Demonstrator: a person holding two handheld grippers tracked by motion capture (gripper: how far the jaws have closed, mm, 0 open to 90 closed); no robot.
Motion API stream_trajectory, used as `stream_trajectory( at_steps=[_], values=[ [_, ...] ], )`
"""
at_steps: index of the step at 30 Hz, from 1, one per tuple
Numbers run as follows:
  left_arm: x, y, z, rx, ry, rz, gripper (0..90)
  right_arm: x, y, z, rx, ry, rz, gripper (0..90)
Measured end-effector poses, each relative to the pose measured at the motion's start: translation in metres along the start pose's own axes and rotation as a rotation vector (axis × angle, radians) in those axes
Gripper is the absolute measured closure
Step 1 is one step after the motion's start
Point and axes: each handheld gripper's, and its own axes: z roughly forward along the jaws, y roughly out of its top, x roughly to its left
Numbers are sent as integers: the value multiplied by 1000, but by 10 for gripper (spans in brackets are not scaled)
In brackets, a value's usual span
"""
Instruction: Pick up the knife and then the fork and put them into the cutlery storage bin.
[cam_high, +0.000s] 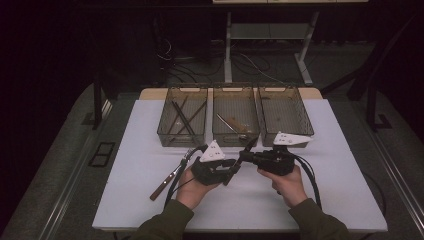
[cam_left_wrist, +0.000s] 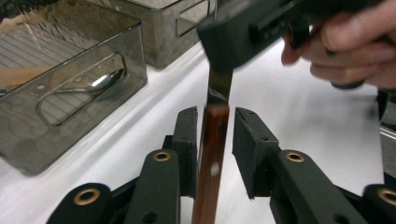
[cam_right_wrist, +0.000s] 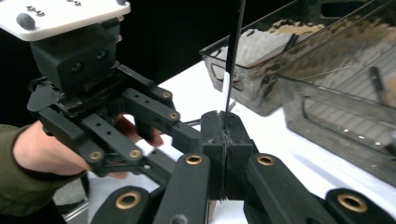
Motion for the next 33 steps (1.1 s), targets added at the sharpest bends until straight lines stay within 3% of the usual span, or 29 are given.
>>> stream_trajectory(
  at_steps=[4, 6, 17, 20, 26, 28, 33],
  values=[
    [4, -4, -9, -19, -7, -20, 640, -5, 4, -9, 0, -40, -6, 894],
    [9, -9, -17, -8, -14, -6, 598, -7, 8, -15, 3, -66, -21, 894],
    [30, -50, -58, -24, -15, -13, 425, -21, 28, -56, 46, -201, -55, 894],
    [33, -61, -64, -10, -8, -1, 374, -25, 35, -67, 62, -241, -66, 894],
    [36, -79, -75, 7, 16, -30, 247, -37, 45, -89, 78, -292, -67, 894],
    [37, -82, -79, 3, 28, -48, 197, -40, 50, -96, 82, -312, -69, 894],
    [37, -87, -82, 14, 38, -41, 72, -47, 65, -113, 66, -348, -67, 894]
  ],
)
